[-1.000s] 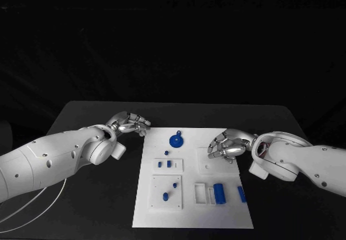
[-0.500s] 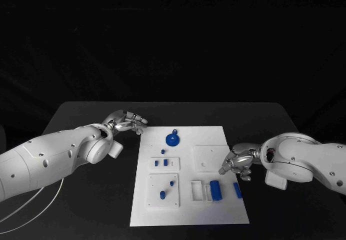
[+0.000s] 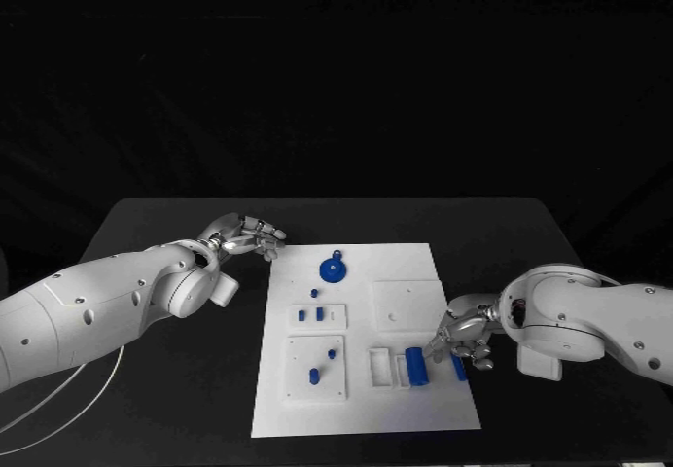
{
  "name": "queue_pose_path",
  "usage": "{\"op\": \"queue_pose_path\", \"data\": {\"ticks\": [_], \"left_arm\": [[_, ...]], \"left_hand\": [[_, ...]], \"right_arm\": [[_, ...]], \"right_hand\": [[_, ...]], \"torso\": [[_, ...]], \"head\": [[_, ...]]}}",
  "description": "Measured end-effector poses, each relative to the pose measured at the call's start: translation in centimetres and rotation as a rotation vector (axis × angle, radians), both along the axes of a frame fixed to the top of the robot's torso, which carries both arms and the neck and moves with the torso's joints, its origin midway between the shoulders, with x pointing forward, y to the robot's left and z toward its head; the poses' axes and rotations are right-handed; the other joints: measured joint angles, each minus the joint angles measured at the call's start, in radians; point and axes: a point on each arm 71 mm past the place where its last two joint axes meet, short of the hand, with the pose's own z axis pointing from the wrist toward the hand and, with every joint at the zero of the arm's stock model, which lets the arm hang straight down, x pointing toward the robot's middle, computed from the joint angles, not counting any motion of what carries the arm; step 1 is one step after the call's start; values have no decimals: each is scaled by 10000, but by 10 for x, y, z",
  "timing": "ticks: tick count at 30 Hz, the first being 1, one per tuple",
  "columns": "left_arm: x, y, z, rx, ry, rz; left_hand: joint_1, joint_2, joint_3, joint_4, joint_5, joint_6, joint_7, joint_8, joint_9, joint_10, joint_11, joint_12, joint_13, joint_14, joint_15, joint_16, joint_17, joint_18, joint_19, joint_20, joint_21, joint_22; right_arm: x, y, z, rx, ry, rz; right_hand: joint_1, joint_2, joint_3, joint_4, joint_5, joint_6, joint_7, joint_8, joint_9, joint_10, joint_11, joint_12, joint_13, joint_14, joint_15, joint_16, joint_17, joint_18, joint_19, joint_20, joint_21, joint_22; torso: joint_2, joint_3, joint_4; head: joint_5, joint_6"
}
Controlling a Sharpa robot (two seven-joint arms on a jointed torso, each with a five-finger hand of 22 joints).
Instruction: Assemble the parts on the task board
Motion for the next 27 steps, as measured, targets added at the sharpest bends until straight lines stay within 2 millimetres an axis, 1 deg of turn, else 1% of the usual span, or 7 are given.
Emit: {"op": "queue_pose_path", "data": {"ticks": [2, 5, 10, 17, 21, 25, 27], "left_arm": [[0, 0, 0, -6, 3, -8], [0, -1, 0, -12, 8, -12], [0, 0, 0, -18, 15, 5], [-1, 0, 0, -31, 23, 2], [-1, -1, 0, -49, 26, -19], [-1, 0, 0, -51, 26, -7], [-1, 0, 0, -54, 28, -9]], "left_hand": [[0, 0, 0, 0, 0, 0, 0, 0, 0, 0, 0, 0, 0, 0, 0, -4, 6, -1, 0, 0, -17, 0], [0, 0, -7, 63, 0, 0, 0, 0, 0, 0, 0, 0, -3, 0, 0, -4, 19, -2, 0, 0, -17, 12], [-38, 38, -6, 63, -37, 0, 0, 0, 0, 0, 0, 0, -9, 0, 0, -4, 37, -38, 0, 0, -17, 12], [-37, 37, -33, 89, -37, 0, 0, 0, -9, 0, 0, 0, -8, 0, 0, -44, 69, -40, 0, 0, -17, 26], [-105, 28, -43, 155, -37, 0, 0, 0, -9, 0, 0, 0, -8, 0, 0, -84, 109, -40, 0, 0, -17, 37], [-124, 32, -45, 156, -37, 0, 0, 0, -9, 0, 0, 0, -7, 0, 0, -84, 114, -40, 0, 0, -57, 47], [-124, 32, -45, 157, -37, 0, 0, 0, -9, 0, 0, 0, -7, 0, 0, -84, 123, -41, 0, 0, -57, 47]], "right_arm": [[-1, 2, -2, -57, 15, 43], [-1, 5, -5, -163, 51, 94], [-2, 10, -9, -263, 68, 148], [-5, 15, -20, -368, 127, 99], [-7, 18, -24, -325, 51, 39], [-5, 21, -24, -286, -93, -16], [-5, 22, -24, -267, -152, -26]], "right_hand": [[-102, -106, 29, 113, -338, -17, 18, 0, 0, -1, -1, -9, 46, 0, 0, 3, 47, 1, 0, 0, 24, 0], [-311, -228, 43, 291, -538, -35, 35, -51, -1, -1, -1, -13, 139, 0, 0, 49, 101, 1, -19, -19, 77, 0], [-492, -410, 9, 449, -562, -189, 64, -144, -1, 35, 37, -18, 247, 0, 0, 109, 170, -3, -37, -37, 153, -1], [-499, -418, -19, 476, -562, -347, 113, -261, -47, 70, 74, -18, 353, -32, 31, 119, 229, -6, -72, -72, 223, -2], [-499, -418, -18, 476, -562, -349, 116, -222, 43, 70, 73, -59, 398, -49, 48, 126, 245, -8, -72, -73, 269, -2], [-385, -532, -25, 244, -562, -349, 116, -224, 49, 71, 73, -88, 473, -65, 66, 146, 273, -24, -107, -108, 326, -2], [-358, -552, -34, 225, -562, -349, 116, -224, 100, 71, 72, -86, 503, -64, 66, 147, 276, -28, -107, -108, 327, -3]], "torso": [[0, -12, 1], [4, -16, 7], [16, -21, 12], [17, -31, 12], [16, -28, 12], [16, -25, 12], [16, -25, 12]], "head": [[-6, -1], [6, -5], [58, -40], [118, -77], [155, -94], [177, -98], [188, -105]]}}
